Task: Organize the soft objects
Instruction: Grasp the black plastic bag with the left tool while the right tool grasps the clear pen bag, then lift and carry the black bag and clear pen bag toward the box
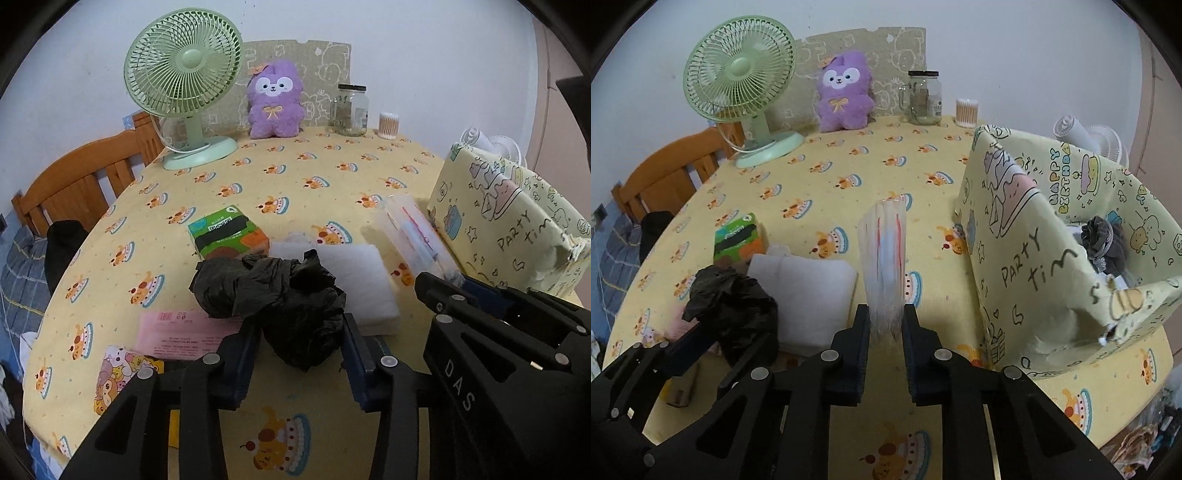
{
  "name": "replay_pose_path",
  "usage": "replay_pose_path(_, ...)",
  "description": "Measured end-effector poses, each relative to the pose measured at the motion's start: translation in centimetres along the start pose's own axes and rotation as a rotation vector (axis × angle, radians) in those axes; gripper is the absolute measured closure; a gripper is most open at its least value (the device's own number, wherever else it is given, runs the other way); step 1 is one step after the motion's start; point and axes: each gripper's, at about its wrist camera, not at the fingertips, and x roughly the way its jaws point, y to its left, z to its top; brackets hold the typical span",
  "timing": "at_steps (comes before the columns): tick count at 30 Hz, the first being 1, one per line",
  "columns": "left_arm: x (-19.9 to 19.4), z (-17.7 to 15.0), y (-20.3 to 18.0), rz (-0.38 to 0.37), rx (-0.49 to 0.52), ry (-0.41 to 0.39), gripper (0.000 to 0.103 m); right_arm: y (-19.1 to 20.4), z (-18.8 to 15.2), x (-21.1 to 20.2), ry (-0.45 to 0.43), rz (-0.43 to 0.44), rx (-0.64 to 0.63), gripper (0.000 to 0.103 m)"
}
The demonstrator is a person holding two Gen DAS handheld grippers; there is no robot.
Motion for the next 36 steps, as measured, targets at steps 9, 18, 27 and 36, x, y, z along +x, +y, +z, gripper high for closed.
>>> replay_pose_path(9,-1.9,0.9,-0.4,-0.007,0.001,-0.041,0.061,0.2,0.7,-2.3,-0.049,0.023,-0.011,0.084)
replay_pose_path(18,-4.4,2.4,-0.6,-0.011,-0.001,-0.091,0.061,0.3,2.2,-4.9,-0.107,0.030,-0.020,0.084)
replay_pose_path(27,-6.5,3.6,-0.8,-0.008,0.000,-0.138,0.061,0.3,3.4,-7.3,-0.152,0.040,-0.035,0.084)
replay_pose_path(36,-8.4,4.9,-1.1,-0.015,-0.001,-0.183,0.061,0.0,4.7,-9.4,-0.202,0.057,-0.034,0.084)
